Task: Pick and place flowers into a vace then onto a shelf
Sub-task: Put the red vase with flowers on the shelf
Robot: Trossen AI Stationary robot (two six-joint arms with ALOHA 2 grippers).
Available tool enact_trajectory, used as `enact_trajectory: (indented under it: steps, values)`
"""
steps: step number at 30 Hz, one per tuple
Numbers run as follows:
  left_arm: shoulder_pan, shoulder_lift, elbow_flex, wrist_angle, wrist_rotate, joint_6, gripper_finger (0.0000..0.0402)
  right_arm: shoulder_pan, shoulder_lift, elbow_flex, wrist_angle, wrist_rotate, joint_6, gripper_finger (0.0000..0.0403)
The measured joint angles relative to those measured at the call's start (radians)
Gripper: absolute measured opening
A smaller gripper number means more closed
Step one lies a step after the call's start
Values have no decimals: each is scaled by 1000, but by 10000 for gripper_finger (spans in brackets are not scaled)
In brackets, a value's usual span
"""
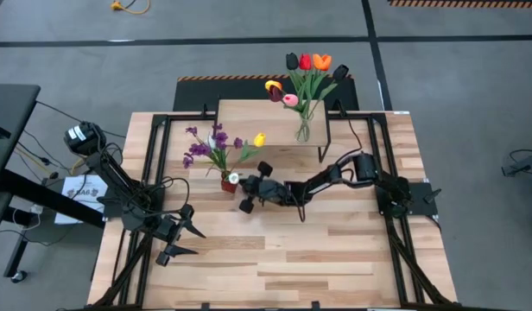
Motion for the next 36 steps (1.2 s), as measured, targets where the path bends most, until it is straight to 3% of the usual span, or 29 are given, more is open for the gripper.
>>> enact_trajectory:
  steps: [26,36]
  values:
    - [0,0,0,0,0,-6,222,20,0,31,0,-81,2,0]
    - [0,0,0,1,0,-7,222,17,0,31,-13,-164,2,0]
